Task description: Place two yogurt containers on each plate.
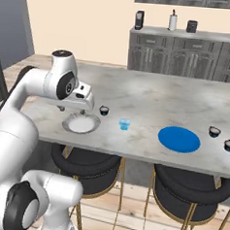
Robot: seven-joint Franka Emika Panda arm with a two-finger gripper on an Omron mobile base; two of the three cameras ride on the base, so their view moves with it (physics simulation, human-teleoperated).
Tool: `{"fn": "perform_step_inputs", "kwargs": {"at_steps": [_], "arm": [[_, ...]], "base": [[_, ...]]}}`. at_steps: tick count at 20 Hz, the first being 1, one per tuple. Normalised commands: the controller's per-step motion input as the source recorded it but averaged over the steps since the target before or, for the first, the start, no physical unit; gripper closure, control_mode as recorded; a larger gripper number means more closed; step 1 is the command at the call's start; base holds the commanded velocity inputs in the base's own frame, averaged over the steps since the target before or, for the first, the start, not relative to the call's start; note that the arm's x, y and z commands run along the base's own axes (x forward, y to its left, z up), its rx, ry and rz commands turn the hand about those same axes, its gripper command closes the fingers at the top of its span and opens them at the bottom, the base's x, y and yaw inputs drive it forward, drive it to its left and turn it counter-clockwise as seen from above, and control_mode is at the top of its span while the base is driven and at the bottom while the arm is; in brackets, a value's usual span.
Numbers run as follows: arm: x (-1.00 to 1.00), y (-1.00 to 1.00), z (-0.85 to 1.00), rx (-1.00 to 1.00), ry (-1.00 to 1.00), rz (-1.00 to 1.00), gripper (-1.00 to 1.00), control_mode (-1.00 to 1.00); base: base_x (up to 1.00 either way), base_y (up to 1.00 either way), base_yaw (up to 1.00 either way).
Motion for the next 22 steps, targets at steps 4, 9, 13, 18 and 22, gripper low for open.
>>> {"fn": "perform_step_inputs", "kwargs": {"at_steps": [4, 9, 13, 18, 22], "arm": [[0.79, 0.0, -0.18, 0.0, 0.0, -0.02, -1.0, -1.0], [0.84, 0.0, -0.1, 0.0, 0.08, 0.0, -1.0, -1.0], [0.89, 0.0, -0.22, 0.0, 0.12, 0.0, -1.0, -1.0], [0.79, 0.0, -0.48, -0.01, 0.0, 0.0, -1.0, -1.0], [0.8, 0.0, -0.61, -0.02, 0.0, 0.0, -1.0, -1.0]], "base": [[0.0, 0.0, 0.0], [0.0, 0.0, 0.0], [0.0, 0.0, 0.0], [0.0, 0.0, 0.0], [0.0, 0.0, 0.0]]}}
